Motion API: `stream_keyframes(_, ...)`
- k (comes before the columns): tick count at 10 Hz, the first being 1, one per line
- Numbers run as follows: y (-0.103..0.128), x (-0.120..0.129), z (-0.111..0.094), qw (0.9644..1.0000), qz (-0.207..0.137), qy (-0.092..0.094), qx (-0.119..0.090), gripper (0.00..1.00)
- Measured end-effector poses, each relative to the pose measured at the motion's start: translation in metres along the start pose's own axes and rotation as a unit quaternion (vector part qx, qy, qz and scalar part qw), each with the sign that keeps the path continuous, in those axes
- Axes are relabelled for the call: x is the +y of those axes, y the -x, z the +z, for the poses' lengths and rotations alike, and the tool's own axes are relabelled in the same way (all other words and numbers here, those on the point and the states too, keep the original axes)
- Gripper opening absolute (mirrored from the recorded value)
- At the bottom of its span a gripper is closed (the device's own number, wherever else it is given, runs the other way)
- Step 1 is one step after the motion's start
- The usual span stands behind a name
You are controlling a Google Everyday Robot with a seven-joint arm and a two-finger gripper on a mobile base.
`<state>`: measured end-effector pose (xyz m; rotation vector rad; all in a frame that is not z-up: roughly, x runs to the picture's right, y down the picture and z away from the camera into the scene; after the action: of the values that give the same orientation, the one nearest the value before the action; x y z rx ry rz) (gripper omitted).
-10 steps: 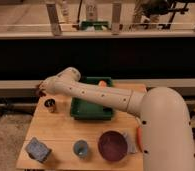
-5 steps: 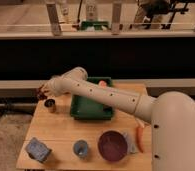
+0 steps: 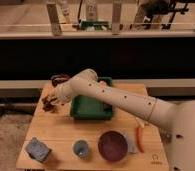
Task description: Place grapes in purple bowl
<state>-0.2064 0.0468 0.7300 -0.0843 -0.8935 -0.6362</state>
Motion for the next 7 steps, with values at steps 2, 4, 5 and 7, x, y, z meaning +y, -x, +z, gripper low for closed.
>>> stream_keyframes(2,0.023,0.037,-0.052,0.9993,0.025,0.029,0.006,0.0)
stream_keyframes(4,0.039,0.065,-0.089,0.9981,0.048,0.039,0.009,0.0)
stream_keyframes(5,0.047,0.082,-0.105,0.9973,0.06,0.041,0.011,0.0)
stream_keyframes(7,0.059,0.112,-0.13,0.9957,0.082,0.039,0.018,0.0)
